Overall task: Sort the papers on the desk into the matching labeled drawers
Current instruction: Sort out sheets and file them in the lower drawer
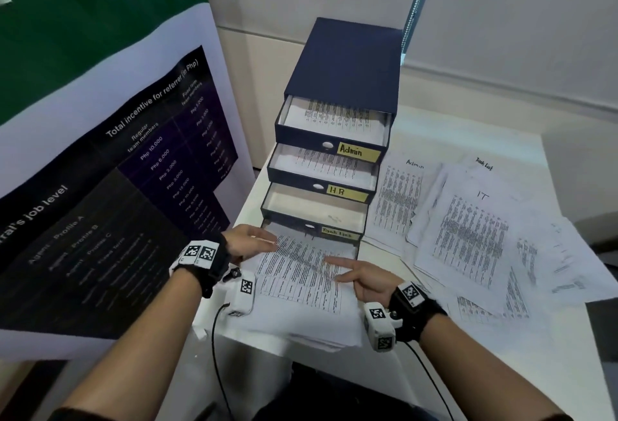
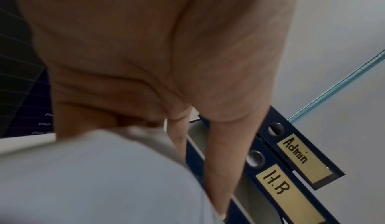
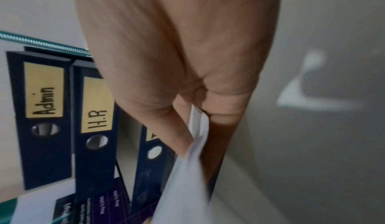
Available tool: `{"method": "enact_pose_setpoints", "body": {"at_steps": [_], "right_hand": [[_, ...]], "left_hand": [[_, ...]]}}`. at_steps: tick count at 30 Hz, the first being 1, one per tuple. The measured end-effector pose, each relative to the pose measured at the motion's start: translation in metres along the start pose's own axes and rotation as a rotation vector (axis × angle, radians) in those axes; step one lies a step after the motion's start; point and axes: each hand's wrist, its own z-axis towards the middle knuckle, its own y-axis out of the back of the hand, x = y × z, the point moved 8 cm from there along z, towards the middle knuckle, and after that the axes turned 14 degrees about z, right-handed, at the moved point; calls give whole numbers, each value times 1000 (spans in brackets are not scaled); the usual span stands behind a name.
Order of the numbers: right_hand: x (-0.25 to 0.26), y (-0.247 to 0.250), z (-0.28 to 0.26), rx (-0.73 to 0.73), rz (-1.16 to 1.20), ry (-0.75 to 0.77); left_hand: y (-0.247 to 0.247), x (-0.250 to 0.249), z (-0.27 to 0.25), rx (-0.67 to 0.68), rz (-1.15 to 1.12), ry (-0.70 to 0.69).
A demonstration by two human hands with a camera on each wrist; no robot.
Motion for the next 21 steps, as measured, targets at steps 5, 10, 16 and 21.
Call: {"method": "enact_pose_setpoints", "body": {"at_steps": [5, 10, 16, 21], "right_hand": [[20, 24, 12, -271, -12, 197], [2, 16, 10, -126, -91, 37], [16, 32, 32, -310, 172, 192], [28, 35, 63, -476, 11, 239]], "left_hand": [[-3, 7, 13, -64, 4, -17], [-2, 5, 28, -347, -125, -37], [5, -5, 40, -569, 130, -18], [-17, -38, 42, -612, 757, -151]]}}
